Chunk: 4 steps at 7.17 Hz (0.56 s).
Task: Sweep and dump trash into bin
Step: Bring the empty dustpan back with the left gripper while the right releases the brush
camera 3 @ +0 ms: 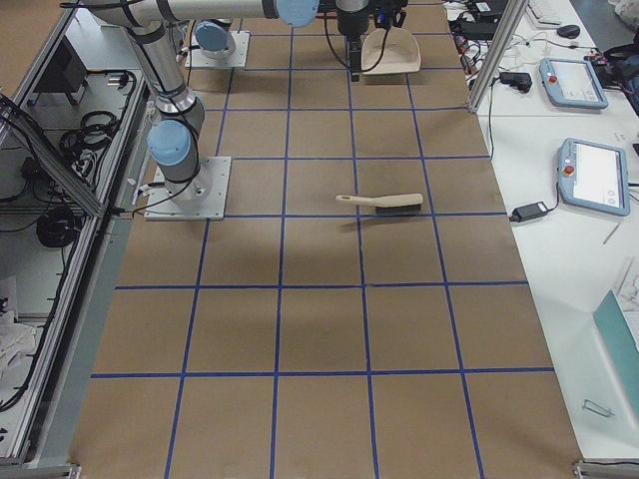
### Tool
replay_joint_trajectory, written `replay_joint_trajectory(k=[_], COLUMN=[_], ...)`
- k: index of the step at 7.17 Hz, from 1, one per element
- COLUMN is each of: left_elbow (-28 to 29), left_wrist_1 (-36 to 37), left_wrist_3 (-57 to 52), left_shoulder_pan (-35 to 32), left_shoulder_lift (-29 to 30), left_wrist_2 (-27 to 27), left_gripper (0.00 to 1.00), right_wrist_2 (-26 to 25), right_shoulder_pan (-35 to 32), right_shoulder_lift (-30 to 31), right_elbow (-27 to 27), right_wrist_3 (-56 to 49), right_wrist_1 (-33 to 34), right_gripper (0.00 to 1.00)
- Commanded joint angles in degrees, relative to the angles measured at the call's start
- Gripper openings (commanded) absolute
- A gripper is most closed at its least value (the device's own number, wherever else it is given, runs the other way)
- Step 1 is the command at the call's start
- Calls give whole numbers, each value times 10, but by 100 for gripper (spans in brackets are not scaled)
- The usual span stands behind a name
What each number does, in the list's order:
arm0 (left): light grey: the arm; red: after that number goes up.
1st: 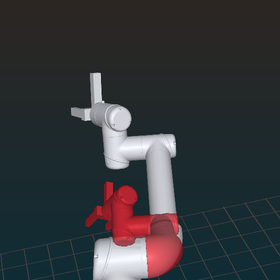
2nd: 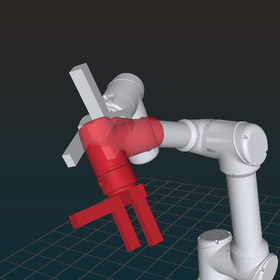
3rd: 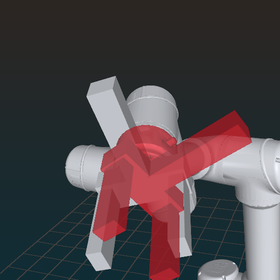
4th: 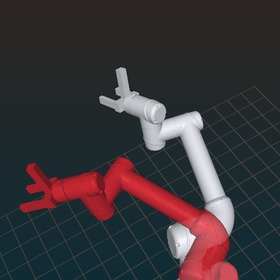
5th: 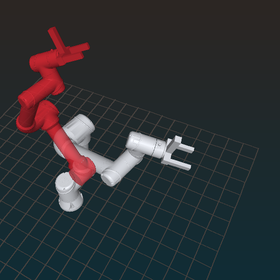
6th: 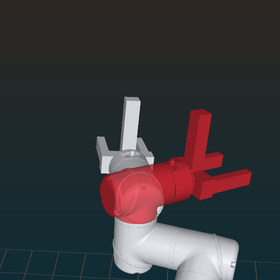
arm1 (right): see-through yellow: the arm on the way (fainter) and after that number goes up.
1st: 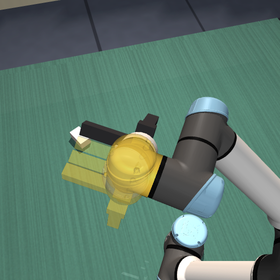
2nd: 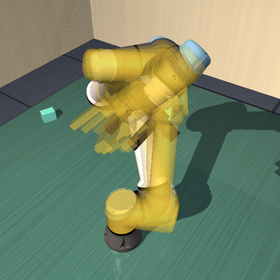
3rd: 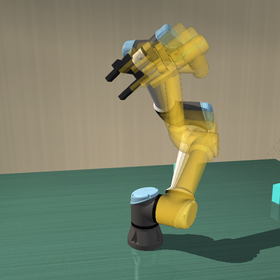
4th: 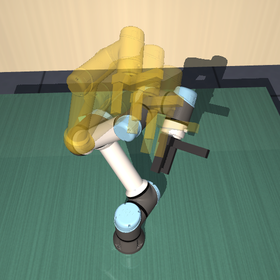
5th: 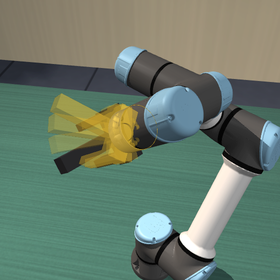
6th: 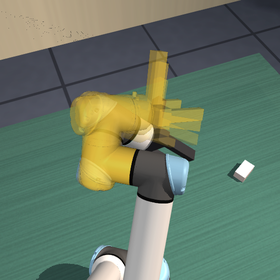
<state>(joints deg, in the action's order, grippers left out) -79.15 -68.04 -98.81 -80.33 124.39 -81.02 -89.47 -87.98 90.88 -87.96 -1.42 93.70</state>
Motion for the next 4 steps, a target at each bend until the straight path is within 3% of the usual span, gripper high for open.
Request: replay_joint_trajectory(k=[1, 4], left_elbow=[2, 0], left_wrist_1=[7, -13], left_wrist_3=[-22, -39], left_shoulder_pan=[2, 8], left_shoulder_lift=[15, 19], left_wrist_2=[2, 0], left_gripper=[0, 0], right_wrist_2=[0, 1], right_shoulder_pan=[-1, -8], right_shoulder_lift=[4, -2], right_elbow=[-6, -7], right_wrist_3=[-2, -3], right_wrist_1=[-4, -4], right_gripper=[100, 100])
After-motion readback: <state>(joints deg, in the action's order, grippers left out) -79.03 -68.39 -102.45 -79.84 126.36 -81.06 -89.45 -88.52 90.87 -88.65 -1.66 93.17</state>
